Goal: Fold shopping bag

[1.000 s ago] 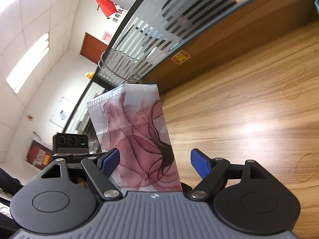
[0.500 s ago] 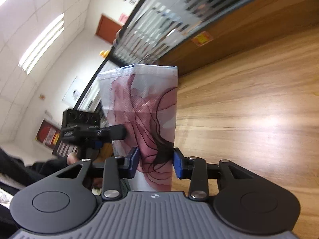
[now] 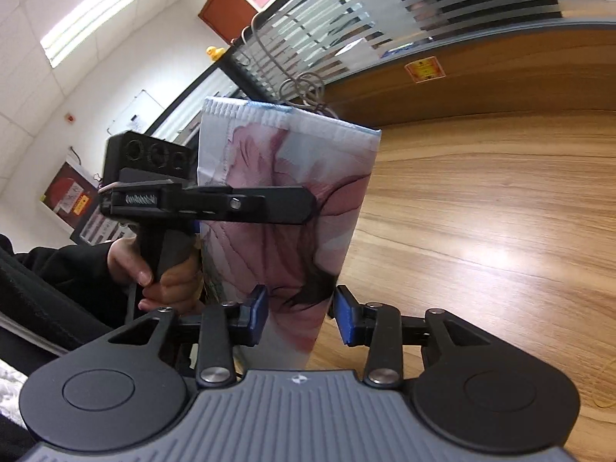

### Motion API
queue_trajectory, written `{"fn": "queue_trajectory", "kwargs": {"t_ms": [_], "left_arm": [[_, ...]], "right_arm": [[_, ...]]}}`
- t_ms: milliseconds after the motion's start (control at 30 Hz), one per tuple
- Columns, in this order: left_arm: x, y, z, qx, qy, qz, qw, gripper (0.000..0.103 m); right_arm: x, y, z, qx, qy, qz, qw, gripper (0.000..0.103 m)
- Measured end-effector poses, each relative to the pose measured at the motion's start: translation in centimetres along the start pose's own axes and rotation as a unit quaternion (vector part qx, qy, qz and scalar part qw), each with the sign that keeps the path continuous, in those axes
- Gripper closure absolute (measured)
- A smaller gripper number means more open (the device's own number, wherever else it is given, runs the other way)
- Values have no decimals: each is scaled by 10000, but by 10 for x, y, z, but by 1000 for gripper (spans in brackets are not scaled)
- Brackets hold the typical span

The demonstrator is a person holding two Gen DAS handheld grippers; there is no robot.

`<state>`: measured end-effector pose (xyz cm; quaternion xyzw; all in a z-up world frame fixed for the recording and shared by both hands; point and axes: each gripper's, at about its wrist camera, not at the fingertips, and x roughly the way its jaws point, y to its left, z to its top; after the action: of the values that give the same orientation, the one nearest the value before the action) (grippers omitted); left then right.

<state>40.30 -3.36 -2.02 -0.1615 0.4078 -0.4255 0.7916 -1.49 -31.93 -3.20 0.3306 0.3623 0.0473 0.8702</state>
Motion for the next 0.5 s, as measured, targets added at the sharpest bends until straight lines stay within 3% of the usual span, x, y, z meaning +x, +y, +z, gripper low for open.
{"fn": "queue_trajectory", "kwargs": {"t_ms": [33, 100, 333, 500], "left_arm": [[2, -2, -2, 79, 45, 143, 9999, 54], [7, -5, -6, 260, 171, 432, 9986, 55], [19, -13, -22, 1025, 342, 949, 9896, 56], [23, -19, -26, 1247, 276, 1117, 9855, 56]], "right_arm": [[-3, -1, 0, 10, -26, -88, 10000, 25], [-10, -2, -2, 16, -108, -344, 9993, 19], [-21, -7, -6, -60, -56, -1480, 9889, 7], [-26, -1, -8, -427, -36, -2478, 9679, 4]]}}
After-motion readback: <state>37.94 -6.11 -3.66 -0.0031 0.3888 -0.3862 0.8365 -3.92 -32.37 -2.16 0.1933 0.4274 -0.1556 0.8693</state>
